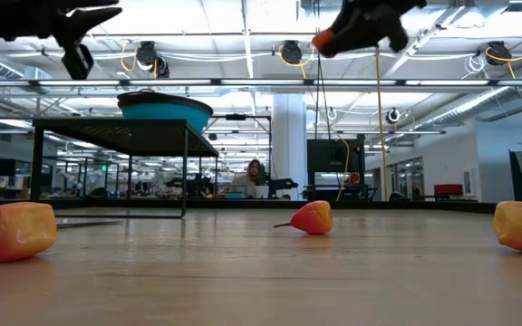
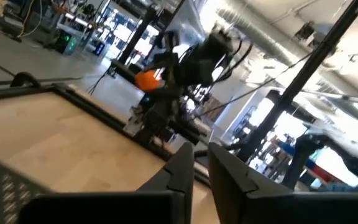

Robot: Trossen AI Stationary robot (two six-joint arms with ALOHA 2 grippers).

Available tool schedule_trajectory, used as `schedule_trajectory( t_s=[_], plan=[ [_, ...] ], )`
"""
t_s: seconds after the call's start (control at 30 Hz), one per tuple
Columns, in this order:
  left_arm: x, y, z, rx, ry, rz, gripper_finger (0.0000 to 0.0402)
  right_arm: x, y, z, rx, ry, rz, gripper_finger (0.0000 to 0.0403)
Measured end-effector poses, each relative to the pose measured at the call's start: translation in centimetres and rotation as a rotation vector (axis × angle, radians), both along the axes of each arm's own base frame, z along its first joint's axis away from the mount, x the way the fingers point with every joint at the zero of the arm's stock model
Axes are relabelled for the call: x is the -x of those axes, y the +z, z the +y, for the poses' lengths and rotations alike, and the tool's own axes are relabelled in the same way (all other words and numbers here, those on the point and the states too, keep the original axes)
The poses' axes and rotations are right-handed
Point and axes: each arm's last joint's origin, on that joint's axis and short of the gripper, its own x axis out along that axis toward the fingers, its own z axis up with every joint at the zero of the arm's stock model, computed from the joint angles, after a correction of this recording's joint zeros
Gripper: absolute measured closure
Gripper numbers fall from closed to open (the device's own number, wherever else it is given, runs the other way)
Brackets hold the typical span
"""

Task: Pick & Place Fruit
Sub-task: Put the orange into the blue strainer bowl on the shelf

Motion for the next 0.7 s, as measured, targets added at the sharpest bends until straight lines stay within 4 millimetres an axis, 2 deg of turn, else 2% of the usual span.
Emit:
schedule_trajectory(
  t_s=[0.17,0.33,0.53,0.7],
  plan=[
    [-1.6,0.3,-0.2,0.001,0.002,-0.047,0.0313,-2.2,-1.0,0.0,0.109,0.018,0.009,0.0263],
    [-3.2,0.5,-0.5,0.003,-0.002,-0.070,0.0275,-4.0,-1.0,0.2,0.162,0.040,-0.082,0.0261],
    [-5.2,1.1,-0.9,0.001,-0.028,-0.101,0.0236,-5.0,-0.4,1.3,0.150,0.082,-0.221,0.0258],
    [-7.6,2.8,-1.4,-0.091,-0.060,-0.103,0.0211,-5.3,0.1,2.8,0.114,0.199,-0.308,0.0258]
  ],
)
